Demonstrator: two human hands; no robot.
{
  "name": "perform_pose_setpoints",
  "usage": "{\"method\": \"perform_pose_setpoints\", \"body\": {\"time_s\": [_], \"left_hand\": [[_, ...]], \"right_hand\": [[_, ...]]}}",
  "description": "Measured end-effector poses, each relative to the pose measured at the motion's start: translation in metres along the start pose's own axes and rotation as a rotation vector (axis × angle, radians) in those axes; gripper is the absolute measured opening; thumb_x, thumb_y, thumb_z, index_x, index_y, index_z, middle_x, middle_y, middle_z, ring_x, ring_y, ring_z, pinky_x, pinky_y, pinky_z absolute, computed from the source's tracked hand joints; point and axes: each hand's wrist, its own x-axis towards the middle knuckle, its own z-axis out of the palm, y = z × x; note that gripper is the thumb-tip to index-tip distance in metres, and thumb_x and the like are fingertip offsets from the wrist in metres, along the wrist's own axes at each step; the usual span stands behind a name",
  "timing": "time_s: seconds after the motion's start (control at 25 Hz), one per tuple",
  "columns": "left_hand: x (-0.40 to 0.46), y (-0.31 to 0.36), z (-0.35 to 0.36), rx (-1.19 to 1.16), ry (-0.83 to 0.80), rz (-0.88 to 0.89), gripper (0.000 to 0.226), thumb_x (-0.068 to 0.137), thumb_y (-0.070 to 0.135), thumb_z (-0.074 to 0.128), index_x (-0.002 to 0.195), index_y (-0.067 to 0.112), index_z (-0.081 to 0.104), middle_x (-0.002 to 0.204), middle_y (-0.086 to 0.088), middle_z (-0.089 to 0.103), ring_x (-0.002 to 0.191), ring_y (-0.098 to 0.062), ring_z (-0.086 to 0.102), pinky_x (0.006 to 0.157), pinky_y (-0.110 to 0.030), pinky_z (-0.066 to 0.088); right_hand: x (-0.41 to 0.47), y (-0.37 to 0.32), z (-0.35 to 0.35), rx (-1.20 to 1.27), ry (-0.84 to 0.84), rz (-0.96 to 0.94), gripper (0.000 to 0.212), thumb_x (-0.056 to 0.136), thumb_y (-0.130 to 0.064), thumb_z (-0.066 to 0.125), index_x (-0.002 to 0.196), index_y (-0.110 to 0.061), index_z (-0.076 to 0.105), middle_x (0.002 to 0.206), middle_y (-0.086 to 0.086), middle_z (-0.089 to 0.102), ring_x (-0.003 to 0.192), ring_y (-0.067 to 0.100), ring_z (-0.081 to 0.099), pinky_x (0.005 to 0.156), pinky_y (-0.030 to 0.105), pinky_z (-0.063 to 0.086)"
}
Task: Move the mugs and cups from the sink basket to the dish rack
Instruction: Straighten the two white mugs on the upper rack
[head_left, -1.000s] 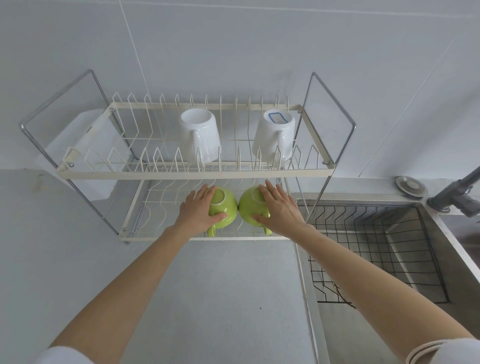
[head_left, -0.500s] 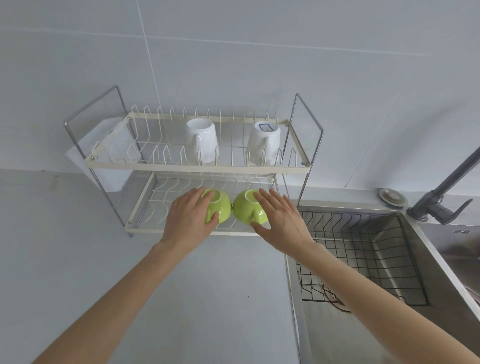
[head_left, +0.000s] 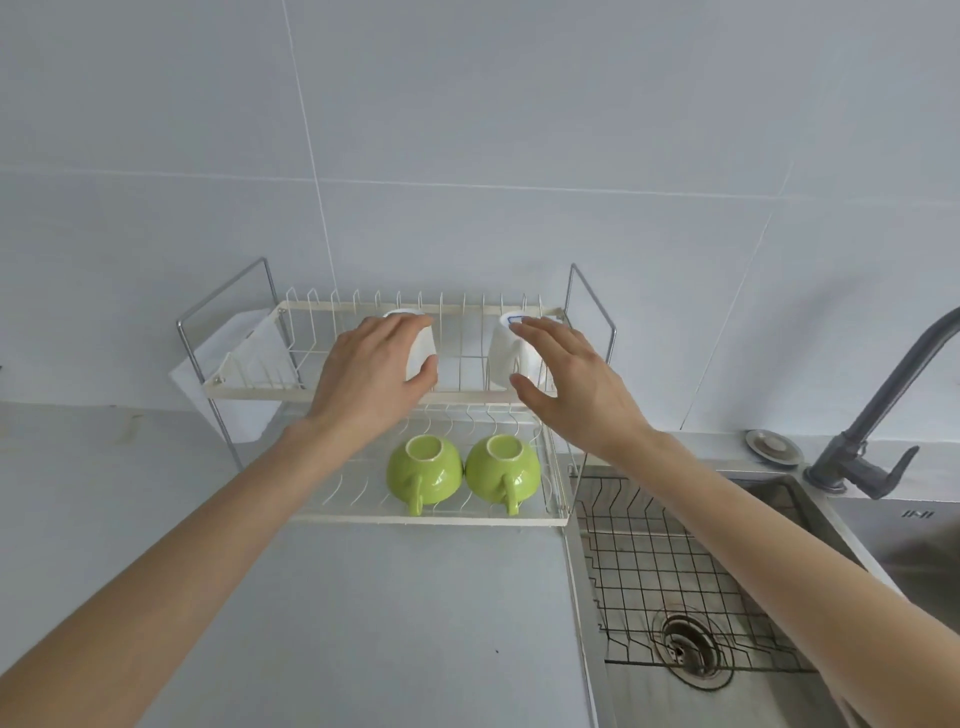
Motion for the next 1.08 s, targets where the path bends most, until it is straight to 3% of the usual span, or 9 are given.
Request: {"method": "perform_pose_setpoints", "body": {"time_s": [0.24,0.48,0.6,0.8,1.08], "left_hand": [[0.048,-0.025,0.005,-0.113,-0.263,-0.180,0.052,0.088,0.031,0.049,0.135,0.016,0.033,0.145,-0.005,0.035,0.131,-0.026,0.035,0.103,-0.043,0.037],[0.076,-0.048,0.022,-0.073,-0.448,-0.202,0.061,0.086,0.031,0.053,0.139,0.016,0.027,0.150,-0.009,0.028,0.136,-0.028,0.028,0.109,-0.041,0.028],[0.081,-0.058,0.030,-0.123,-0.461,-0.247,0.058,0.086,0.031,0.054,0.137,0.014,0.032,0.147,-0.013,0.033,0.135,-0.028,0.030,0.109,-0.037,0.027],[0.083,-0.061,0.042,-0.188,-0.449,-0.265,0.056,0.085,0.033,0.056,0.134,0.012,0.039,0.142,-0.014,0.040,0.130,-0.029,0.037,0.106,-0.035,0.030],[0.090,-0.040,0.055,-0.250,-0.445,-0.227,0.057,0.084,0.035,0.057,0.133,0.014,0.040,0.140,-0.013,0.041,0.127,-0.028,0.040,0.103,-0.035,0.032]], "right_hand": [[0.053,0.015,-0.004,-0.024,-0.088,0.125,0.048,0.091,-0.022,0.049,0.137,-0.019,0.036,0.145,0.000,0.041,0.134,0.020,0.036,0.099,0.038,0.042],[0.091,0.032,0.008,-0.098,-0.356,0.261,0.059,0.089,-0.029,0.052,0.142,-0.017,0.029,0.146,0.009,0.037,0.131,0.030,0.038,0.104,0.040,0.037],[0.101,0.037,0.014,-0.080,-0.426,0.312,0.064,0.087,-0.031,0.056,0.142,-0.016,0.028,0.141,0.015,0.040,0.129,0.035,0.037,0.106,0.042,0.035],[0.107,0.039,0.019,-0.088,-0.440,0.318,0.051,0.085,-0.028,0.059,0.128,-0.004,0.046,0.126,0.018,0.052,0.119,0.033,0.045,0.097,0.036,0.036],[0.106,0.042,0.018,-0.096,-0.436,0.290,0.049,0.084,-0.031,0.059,0.126,-0.007,0.049,0.123,0.017,0.054,0.115,0.033,0.048,0.094,0.035,0.039]]}}
